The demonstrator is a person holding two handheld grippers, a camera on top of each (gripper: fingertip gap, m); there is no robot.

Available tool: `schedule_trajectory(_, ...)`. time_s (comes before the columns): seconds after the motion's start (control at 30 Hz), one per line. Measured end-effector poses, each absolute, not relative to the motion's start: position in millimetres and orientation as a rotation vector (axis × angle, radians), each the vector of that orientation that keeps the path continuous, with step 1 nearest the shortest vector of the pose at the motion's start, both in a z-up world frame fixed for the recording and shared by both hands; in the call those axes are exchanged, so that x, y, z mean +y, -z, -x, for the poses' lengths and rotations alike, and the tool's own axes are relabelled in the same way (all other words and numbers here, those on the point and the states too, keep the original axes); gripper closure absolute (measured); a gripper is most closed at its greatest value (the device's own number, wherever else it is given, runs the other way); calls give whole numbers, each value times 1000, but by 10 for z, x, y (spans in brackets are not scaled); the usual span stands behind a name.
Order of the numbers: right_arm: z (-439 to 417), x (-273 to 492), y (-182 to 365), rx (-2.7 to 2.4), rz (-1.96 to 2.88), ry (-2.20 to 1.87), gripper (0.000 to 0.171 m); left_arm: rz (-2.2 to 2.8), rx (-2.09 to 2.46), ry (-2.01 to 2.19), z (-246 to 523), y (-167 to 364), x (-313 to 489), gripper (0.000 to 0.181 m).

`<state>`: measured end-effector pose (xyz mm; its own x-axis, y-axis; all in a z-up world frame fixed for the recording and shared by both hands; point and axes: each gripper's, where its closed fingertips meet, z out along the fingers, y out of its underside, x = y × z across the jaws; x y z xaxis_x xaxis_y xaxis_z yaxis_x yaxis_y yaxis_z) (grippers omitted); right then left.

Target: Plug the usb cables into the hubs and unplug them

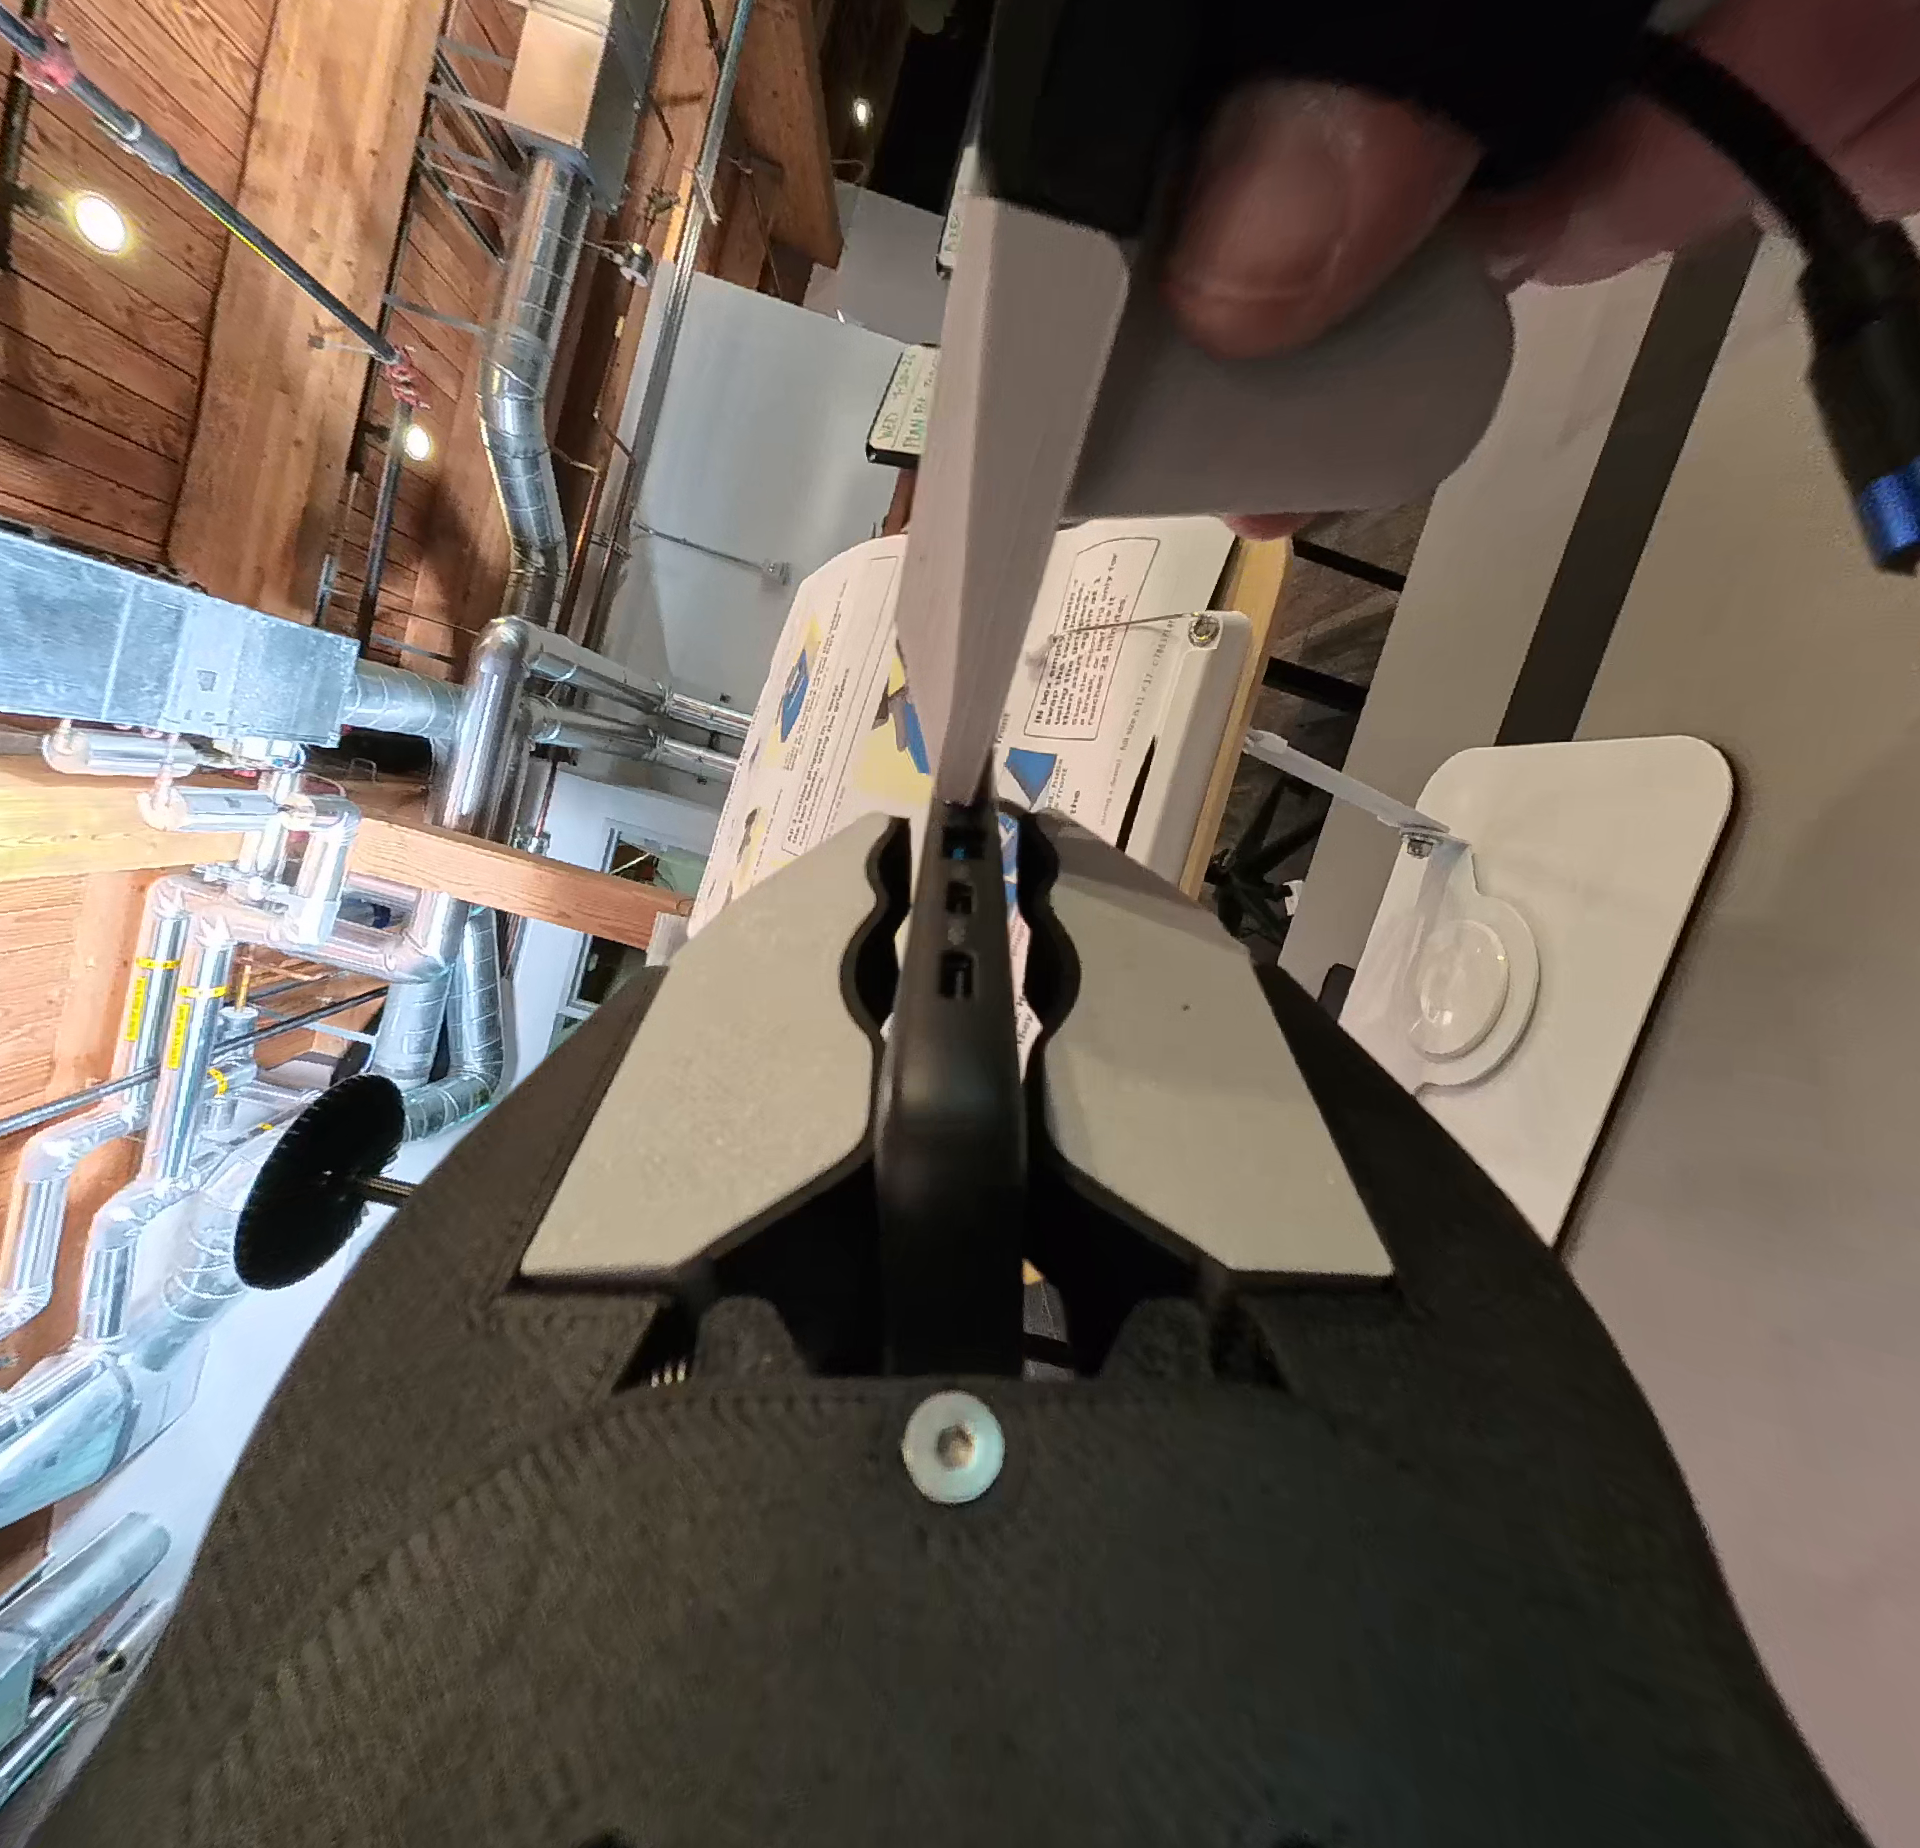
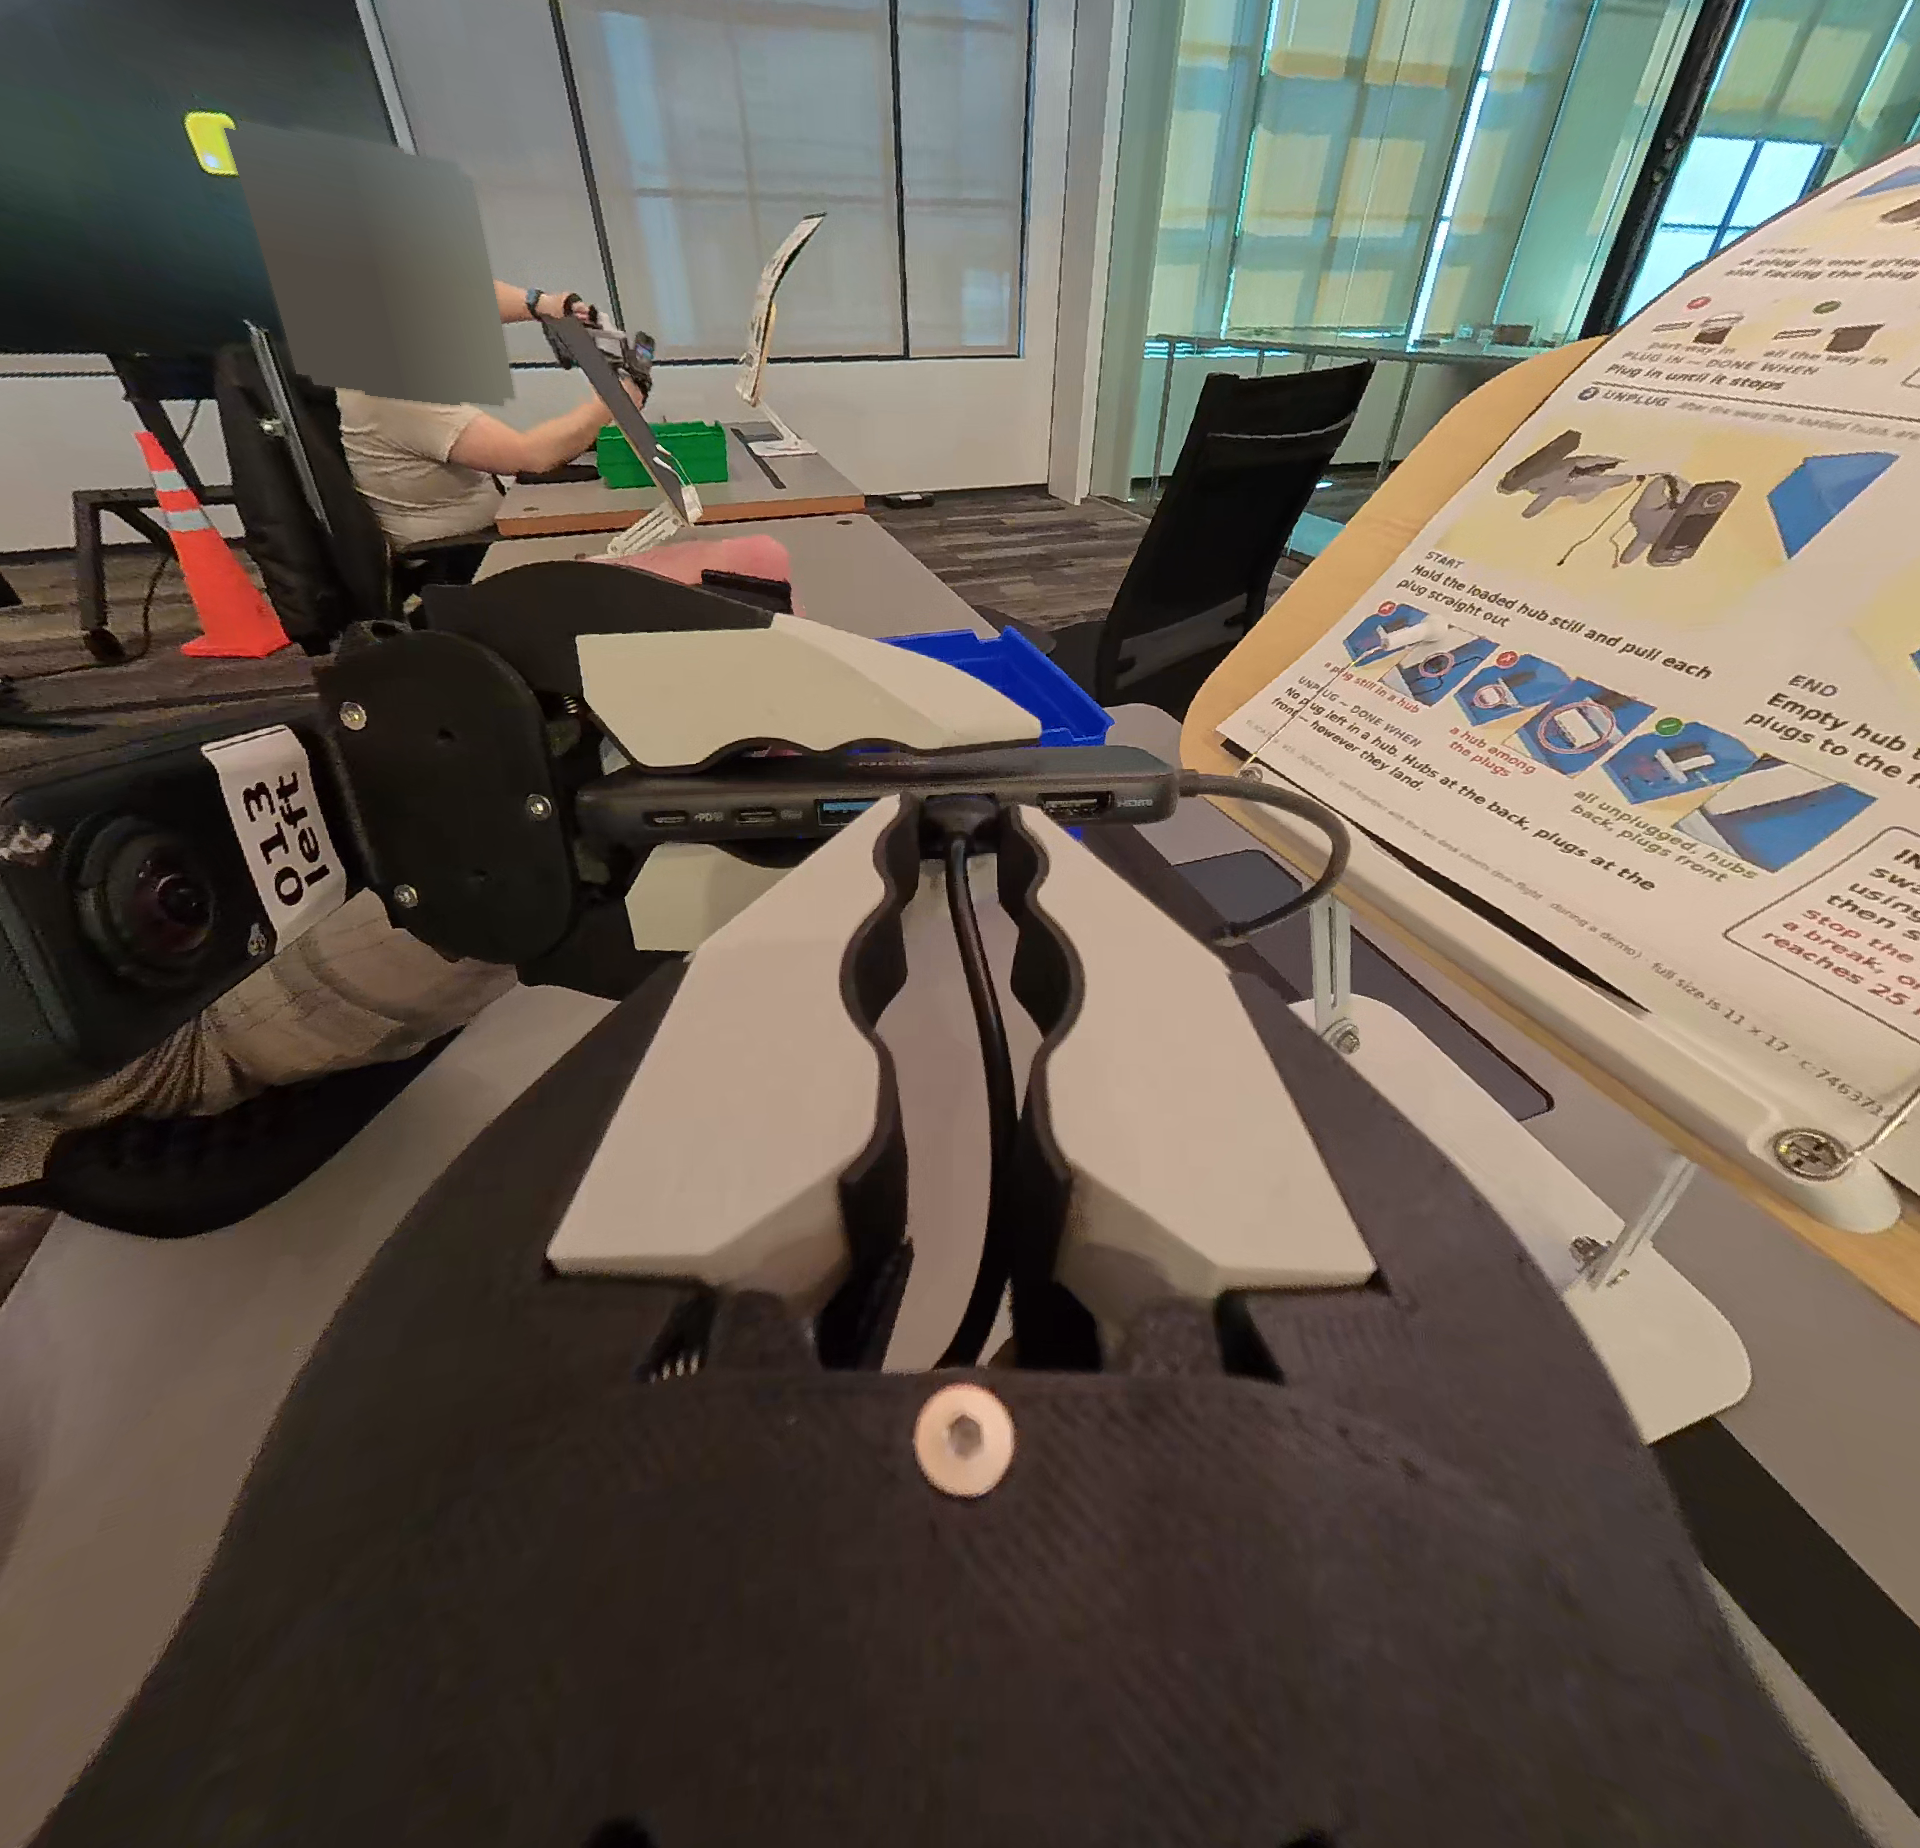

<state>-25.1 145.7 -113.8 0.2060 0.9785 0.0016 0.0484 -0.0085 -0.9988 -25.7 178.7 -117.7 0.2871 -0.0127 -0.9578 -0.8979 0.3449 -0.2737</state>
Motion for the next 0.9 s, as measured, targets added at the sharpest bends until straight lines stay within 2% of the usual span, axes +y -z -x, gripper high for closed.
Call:
schedule_trajectory(0.43,259,1467,1184,-1094,1337,-1074,158,1011,1121,-768,210,1201,1764,162)
schedule_trajectory(0.67,256,1486,1196,-1106,1304,-912,159,1063,1123,-738,258,1263,1812,162)
schedule_trajectory(0.9,222,1434,1151,-1094,1313,-1145,159,1050,1112,-703,225,1239,1768,162)
